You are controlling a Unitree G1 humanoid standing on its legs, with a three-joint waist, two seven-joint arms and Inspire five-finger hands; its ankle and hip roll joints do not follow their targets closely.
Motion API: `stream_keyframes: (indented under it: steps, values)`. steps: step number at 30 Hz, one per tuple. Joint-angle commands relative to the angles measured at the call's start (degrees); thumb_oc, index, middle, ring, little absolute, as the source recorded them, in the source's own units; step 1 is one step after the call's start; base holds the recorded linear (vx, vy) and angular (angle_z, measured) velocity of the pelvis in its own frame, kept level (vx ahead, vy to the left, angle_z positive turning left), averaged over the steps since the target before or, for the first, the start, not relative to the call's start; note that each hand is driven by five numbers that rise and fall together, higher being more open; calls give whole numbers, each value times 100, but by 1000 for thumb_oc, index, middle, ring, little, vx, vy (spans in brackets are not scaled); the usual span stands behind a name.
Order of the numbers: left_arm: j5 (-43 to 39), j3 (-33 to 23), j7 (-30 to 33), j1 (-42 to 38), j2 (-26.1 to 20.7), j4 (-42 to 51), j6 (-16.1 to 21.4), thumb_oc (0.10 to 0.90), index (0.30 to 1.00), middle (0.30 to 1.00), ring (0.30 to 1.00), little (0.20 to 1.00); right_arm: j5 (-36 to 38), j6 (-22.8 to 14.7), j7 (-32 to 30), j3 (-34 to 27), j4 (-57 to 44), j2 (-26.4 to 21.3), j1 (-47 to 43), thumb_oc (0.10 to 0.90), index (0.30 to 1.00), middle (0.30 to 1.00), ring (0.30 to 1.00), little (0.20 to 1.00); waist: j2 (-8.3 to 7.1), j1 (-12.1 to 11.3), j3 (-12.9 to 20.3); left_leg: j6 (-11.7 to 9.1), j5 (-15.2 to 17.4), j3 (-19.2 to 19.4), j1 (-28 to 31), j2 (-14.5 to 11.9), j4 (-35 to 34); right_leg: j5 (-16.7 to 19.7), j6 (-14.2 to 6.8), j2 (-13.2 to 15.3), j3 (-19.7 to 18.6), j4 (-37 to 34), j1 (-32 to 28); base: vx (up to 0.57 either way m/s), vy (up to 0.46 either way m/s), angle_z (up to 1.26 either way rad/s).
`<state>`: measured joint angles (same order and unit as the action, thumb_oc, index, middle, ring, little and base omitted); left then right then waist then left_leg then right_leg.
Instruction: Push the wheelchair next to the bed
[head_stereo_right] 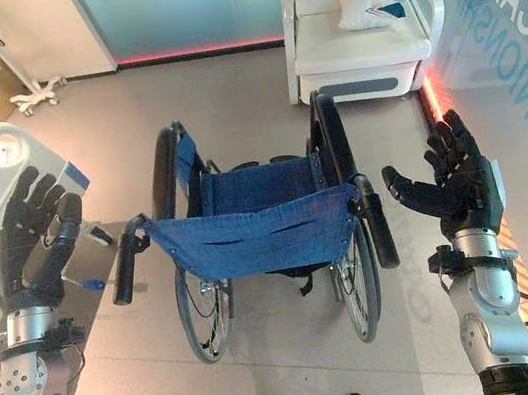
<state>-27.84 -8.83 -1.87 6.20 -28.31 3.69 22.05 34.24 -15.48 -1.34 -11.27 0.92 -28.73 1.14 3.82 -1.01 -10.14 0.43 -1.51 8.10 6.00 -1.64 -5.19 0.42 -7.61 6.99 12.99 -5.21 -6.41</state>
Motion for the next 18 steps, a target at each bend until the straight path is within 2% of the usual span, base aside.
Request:
stream_keyframes:
  steps: [1,5,8,10,12,14,18]
  values:
    - [216,-590,-291,-406,-761,395,282,800,900,900,900,900,136,-328,559,-484,-593,-295,-534,800,900,900,900,900,-338,0,257,72,568,-55,296,301,31,-41,43,-56,-115,95,-38,0,0,0]
    - [828,-746,-453,-213,-1065,527,136,800,900,900,900,900,357,-178,906,-536,-835,-339,-407,800,900,900,900,900,-355,-11,231,94,549,-35,265,303,36,-15,31,-73,-104,97,-9,0,0,0]
    - [1432,-862,-320,-66,-1312,590,80,800,900,900,900,900,426,-198,1002,-566,-1007,-347,-340,800,900,900,900,900,-347,-36,218,93,532,-29,239,302,35,10,12,-77,-91,89,11,0,0,0]
    - [1529,-910,-286,-9,-1410,599,7,800,900,900,900,900,499,-172,1039,-579,-1074,-371,-316,800,900,900,900,900,-345,-43,219,94,529,-35,234,304,30,15,5,-79,-81,85,15,0,0,0]
    - [1718,-968,-273,58,-1495,594,-125,800,900,900,900,900,507,-158,1064,-578,-1154,-370,-279,800,900,900,900,900,-344,-53,219,96,521,-35,227,302,30,23,-1,-80,-71,86,22,0,0,0]
    - [2359,-1034,-11,197,-1649,542,-318,800,900,900,900,900,430,-160,1100,-552,-1274,-376,-233,800,900,900,900,900,-345,-63,223,102,513,-37,220,303,33,36,-11,-85,-68,87,29,0,0,0]
    - [2463,-1077,-314,299,-1787,545,-641,800,900,900,900,900,252,-5,1129,-534,-1440,-454,-196,800,900,900,900,900,-340,-67,215,109,496,-29,199,304,38,57,-25,-87,-70,88,49,0,0,0]
